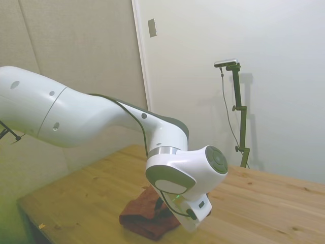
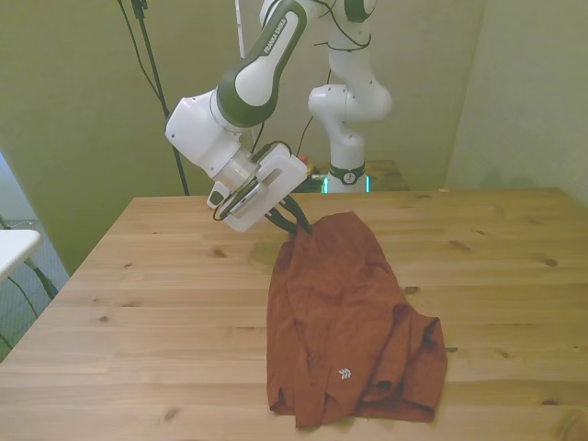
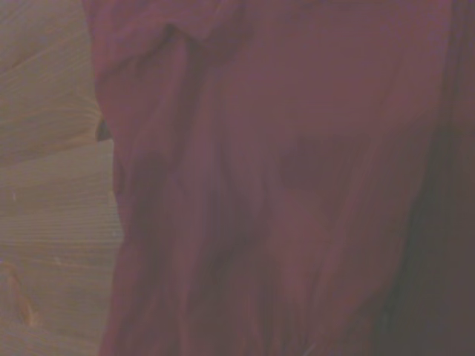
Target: Unfold the shorts
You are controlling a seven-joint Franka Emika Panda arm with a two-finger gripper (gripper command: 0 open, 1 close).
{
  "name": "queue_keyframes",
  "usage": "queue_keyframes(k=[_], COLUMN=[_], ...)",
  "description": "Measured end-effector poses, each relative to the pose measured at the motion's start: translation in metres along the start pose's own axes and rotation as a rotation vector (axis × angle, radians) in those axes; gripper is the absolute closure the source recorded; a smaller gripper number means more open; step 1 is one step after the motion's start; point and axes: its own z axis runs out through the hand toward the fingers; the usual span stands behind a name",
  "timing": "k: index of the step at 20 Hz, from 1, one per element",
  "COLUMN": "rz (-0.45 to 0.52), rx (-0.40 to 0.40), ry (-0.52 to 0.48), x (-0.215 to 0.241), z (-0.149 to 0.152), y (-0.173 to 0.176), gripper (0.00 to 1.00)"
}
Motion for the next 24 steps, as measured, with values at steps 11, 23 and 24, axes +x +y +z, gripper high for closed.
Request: queue_keyframes(k=[11,23,24], rz=[-0.107,-0.226,-0.236], rx=[-0.095,-0.255,-0.259], ry=[0.065,0.048,0.045], x=[-0.041,-0.106,-0.111], z=[0.013,0.085,0.088], y=[-0.084,-0.164,-0.168], gripper=[1.00,1.00,1.00])
